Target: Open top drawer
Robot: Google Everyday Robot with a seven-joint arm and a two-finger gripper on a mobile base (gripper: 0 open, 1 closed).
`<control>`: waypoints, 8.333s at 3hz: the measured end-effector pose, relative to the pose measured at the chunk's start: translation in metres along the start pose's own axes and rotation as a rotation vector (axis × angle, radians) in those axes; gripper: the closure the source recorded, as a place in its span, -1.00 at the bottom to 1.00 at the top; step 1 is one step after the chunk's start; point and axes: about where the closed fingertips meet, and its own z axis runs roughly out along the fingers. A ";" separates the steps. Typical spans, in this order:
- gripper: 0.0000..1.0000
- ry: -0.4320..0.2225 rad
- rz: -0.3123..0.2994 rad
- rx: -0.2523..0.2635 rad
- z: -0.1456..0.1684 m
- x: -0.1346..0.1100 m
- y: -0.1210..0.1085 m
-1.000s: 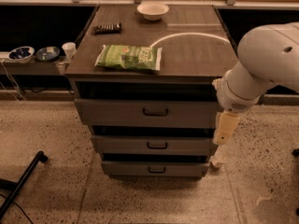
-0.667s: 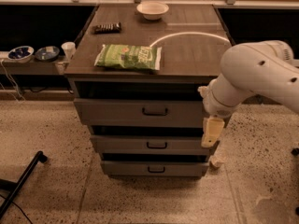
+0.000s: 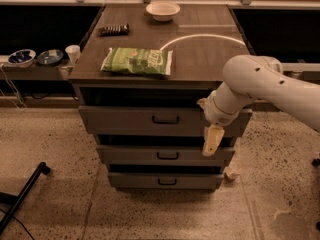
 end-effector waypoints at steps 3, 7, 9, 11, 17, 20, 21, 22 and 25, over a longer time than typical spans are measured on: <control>-0.76 -0.053 0.094 -0.059 0.025 0.015 -0.045; -0.38 -0.024 -0.058 -0.111 -0.003 -0.007 0.027; -0.34 -0.032 -0.084 -0.087 -0.033 -0.013 0.031; -0.38 0.001 -0.050 -0.091 -0.013 -0.021 -0.017; -0.26 0.037 -0.058 -0.308 -0.027 0.013 0.112; -0.03 0.046 -0.088 -0.172 -0.076 -0.024 0.063; 0.44 0.041 -0.017 -0.146 -0.042 -0.039 0.030; 0.90 0.050 0.067 -0.127 0.001 -0.049 0.017; 1.00 0.134 0.200 -0.187 0.086 -0.026 0.053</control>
Offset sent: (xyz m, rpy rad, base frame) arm 0.0663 -0.0137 -0.0247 0.0882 0.0926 -0.0938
